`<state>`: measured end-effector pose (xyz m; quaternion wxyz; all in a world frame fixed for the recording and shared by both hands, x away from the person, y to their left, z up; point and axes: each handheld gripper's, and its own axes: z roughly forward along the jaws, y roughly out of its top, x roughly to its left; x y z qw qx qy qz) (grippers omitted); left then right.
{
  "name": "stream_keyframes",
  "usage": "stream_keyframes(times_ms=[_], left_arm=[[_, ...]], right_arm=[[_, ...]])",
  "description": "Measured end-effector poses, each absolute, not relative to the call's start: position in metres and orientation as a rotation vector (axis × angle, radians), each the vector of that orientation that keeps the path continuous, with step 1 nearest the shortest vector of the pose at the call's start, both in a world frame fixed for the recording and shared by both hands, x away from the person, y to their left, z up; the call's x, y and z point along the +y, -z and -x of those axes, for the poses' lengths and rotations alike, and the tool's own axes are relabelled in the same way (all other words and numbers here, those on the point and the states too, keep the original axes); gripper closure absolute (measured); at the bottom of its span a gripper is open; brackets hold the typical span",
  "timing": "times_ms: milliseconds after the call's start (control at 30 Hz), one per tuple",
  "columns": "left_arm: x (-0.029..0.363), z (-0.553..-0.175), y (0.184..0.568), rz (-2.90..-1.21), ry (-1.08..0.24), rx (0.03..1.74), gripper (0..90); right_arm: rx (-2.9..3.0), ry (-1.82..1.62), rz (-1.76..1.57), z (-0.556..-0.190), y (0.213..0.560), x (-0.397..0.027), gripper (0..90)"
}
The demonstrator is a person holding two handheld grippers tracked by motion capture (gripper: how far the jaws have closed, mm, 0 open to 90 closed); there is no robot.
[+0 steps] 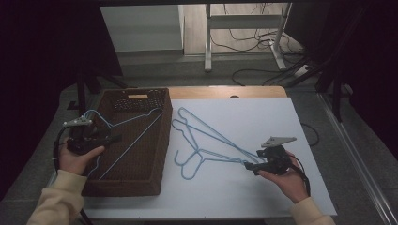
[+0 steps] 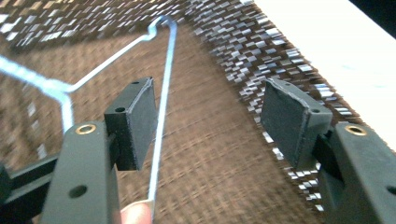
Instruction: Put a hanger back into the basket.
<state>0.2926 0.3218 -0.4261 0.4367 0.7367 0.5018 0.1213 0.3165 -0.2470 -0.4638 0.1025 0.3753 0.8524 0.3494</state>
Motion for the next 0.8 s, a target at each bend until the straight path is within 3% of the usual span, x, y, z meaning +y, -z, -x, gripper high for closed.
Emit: stream_keyframes(times_ms=[200,800], left_arm=[[0.292,-0.281,0.416,-1.889,-0.276,1.123,28.9],[0.235,-0.264,0.427,-1.957,-0.205,0.980,26.8]], right_arm=[[2.517,-1.034,-1.106,-0.316,0.463,-0.247,26.8],[2.521,-1.051,-1.086,-0.316,0.461,-0.245,26.4]])
